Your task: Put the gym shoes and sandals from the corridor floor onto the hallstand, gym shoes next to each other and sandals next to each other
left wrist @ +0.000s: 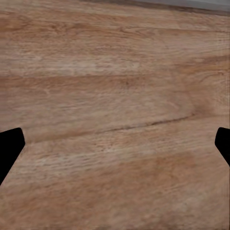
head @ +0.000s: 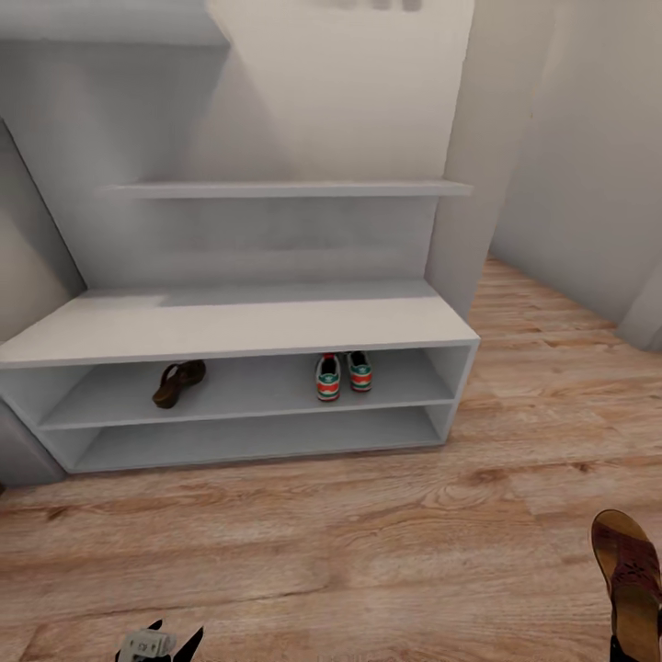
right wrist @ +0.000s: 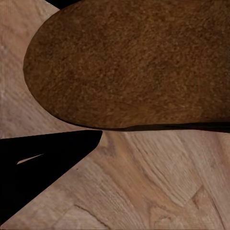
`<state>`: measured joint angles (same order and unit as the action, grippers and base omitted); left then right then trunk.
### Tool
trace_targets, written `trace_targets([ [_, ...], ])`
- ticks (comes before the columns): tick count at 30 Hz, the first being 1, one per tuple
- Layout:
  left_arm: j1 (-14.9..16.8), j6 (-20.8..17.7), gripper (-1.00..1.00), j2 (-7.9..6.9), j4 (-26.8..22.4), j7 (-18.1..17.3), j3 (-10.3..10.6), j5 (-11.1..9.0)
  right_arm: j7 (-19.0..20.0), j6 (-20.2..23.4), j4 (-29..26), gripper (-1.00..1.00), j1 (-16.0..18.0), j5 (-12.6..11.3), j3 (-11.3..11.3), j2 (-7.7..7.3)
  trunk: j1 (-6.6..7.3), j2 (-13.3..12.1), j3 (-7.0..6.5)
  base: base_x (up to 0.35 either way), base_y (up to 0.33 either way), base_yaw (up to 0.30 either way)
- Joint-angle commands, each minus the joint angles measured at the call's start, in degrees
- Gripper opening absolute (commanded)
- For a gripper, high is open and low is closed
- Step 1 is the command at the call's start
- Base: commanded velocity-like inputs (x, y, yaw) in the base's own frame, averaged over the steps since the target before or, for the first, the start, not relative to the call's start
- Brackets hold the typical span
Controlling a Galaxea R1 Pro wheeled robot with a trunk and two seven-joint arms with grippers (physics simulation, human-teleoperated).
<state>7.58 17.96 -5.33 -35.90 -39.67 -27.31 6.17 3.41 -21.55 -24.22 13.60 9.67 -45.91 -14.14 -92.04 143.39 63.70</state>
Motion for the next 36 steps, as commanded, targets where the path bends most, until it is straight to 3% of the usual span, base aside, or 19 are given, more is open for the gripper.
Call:
trace_targets([
  [1,0.06,0.33,1.00,0.05,0.04,-0.24,-0.35,0.60,0.41,-0.17,0.00,-1.00,0.07,0.23,-0.49,0.03,0.03,0.02,0.04,-0.130,0.285,0.000],
  [25,0.06,0.23,1.00,-0.17,0.30,-0.26,-0.37,0.20,0.44,-0.16,-0.11,-1.00,0.06,0.18,-0.49,0.10,0.03,0.02,0.04,-0.097,0.295,0.001],
  [36,0.06,0.22,1.00,-0.21,0.30,-0.24,-0.37,0.16,0.46,-0.16,-0.22,-1.00,0.07,0.18,-0.49,0.10,0.03,0.02,0.04,-0.078,0.297,0.117],
])
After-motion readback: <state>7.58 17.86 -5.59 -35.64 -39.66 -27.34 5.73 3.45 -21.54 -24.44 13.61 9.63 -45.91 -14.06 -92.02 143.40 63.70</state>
